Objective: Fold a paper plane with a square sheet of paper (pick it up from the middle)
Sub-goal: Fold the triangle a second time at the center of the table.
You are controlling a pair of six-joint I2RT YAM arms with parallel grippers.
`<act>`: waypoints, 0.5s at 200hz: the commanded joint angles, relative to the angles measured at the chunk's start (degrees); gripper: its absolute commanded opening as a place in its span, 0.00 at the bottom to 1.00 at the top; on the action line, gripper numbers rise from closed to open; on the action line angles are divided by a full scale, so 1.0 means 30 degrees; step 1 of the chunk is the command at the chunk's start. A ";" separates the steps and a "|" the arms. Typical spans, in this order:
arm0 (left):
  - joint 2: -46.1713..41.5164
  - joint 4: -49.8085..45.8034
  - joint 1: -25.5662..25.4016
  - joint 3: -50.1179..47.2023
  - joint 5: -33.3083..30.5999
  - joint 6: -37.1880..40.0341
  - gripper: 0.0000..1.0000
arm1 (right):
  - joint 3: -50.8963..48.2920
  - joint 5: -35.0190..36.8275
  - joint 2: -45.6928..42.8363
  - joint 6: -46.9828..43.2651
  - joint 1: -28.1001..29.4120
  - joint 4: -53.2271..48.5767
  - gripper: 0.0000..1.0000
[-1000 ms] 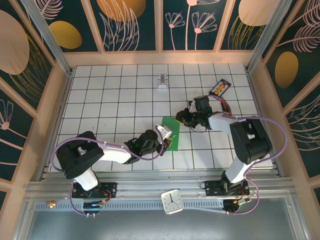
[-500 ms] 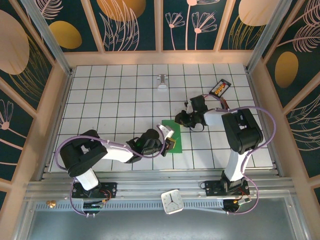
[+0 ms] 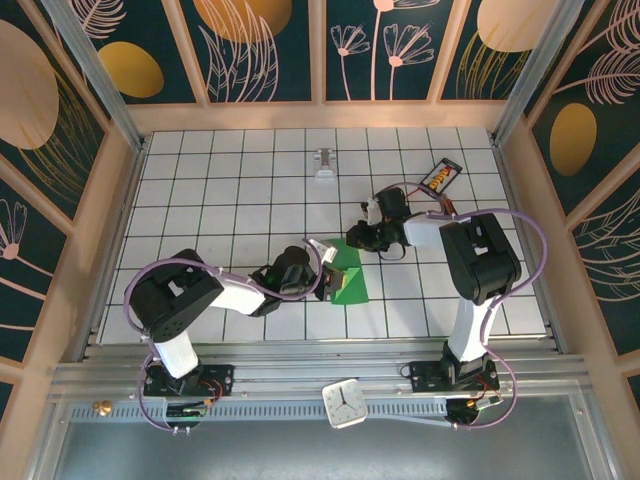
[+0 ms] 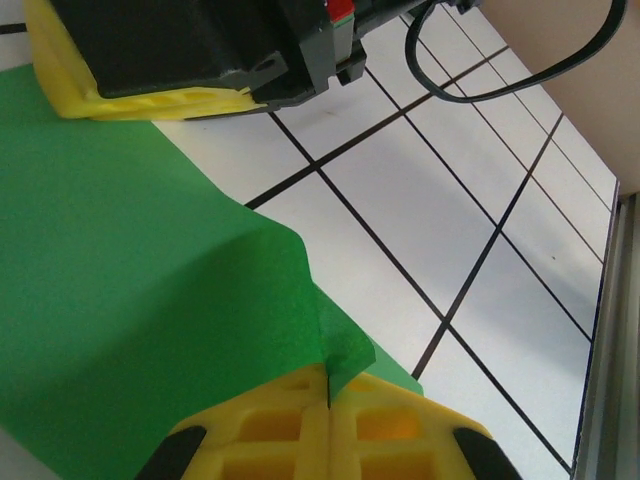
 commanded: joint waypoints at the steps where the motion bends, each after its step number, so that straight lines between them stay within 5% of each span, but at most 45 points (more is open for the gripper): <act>1: 0.0264 0.1091 0.0282 -0.0038 0.1021 -0.0778 0.00 | 0.0469 -0.0015 0.0382 -0.0793 0.0210 -0.0822 0.22; 100: -0.0078 0.2341 0.0966 -0.1560 0.0967 -0.1722 0.00 | 0.0175 0.0602 0.0391 -0.0913 0.0338 -0.1152 0.22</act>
